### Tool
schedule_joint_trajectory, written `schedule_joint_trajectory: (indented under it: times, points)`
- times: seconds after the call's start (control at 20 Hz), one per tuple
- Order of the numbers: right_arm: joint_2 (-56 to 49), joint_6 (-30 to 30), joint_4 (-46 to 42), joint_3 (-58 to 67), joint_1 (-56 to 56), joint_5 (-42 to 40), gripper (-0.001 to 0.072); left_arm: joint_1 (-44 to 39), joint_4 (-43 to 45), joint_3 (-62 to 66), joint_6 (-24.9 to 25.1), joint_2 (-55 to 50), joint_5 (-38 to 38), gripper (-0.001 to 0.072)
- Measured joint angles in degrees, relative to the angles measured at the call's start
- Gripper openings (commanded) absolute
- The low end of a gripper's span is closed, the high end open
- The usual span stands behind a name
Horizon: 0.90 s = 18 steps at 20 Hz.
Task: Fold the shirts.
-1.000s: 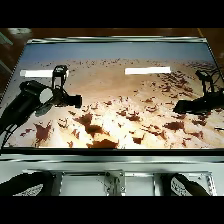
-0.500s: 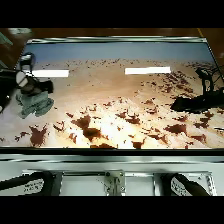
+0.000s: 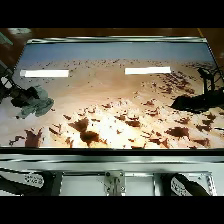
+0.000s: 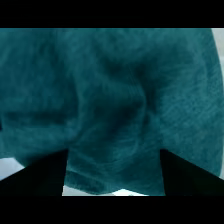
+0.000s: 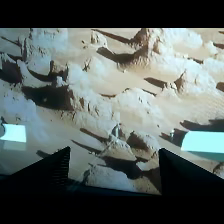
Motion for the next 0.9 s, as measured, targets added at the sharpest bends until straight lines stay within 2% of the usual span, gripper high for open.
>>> schedule_joint_trajectory:
  times: [0.05, 0.1, 0.15, 0.2, 0.4, 0.6, 0.75, 0.85, 0.9]
  points:
    - [0.0, 0.6, 0.0, 0.0, 0.0, 0.0, 0.067, 0.3, -0.4, 0.1, 0.0, -1.0, 0.9, 0.0701]
    - [0.0, 1.5, 0.0, 0.0, 0.0, -0.1, 0.067, 0.5, -0.5, 0.1, 0.0, -1.9, 1.6, 0.0613]
    - [0.0, 2.0, 0.1, 0.0, 0.0, -0.1, 0.0671, 0.7, -0.6, 0.1, -0.1, -2.6, 2.2, 0.0227]
    - [0.0, 2.6, 0.2, 0.0, 0.0, -0.1, 0.067, 0.8, -0.7, 0.1, -0.1, -3.1, 2.9, 0.0035]
    - [0.0, 4.1, 1.3, 0.0, 0.0, 0.0, 0.0671, 1.0, -4.2, 1.2, 0.9, -4.0, 2.6, 0.0031]
    - [0.0, 4.1, 3.7, 0.0, 0.0, 0.3, 0.067, -1.6, -14.4, 4.5, 9.3, -0.2, 2.0, 0.0031]
    - [0.0, 0.2, 3.8, 0.3, 0.0, 1.7, 0.0665, -7.4, -21.2, 5.7, 15.0, 7.1, 3.2, 0.0031]
    - [0.0, -2.2, 2.9, 1.2, 0.0, 4.3, 0.0548, -13.7, -23.9, 6.0, 17.6, 12.7, 2.8, 0.0031]
    - [0.0, -3.1, 2.4, 1.9, 0.0, 6.2, 0.0548, -17.1, -24.7, 6.1, 18.3, 14.9, 2.2, 0.0031]
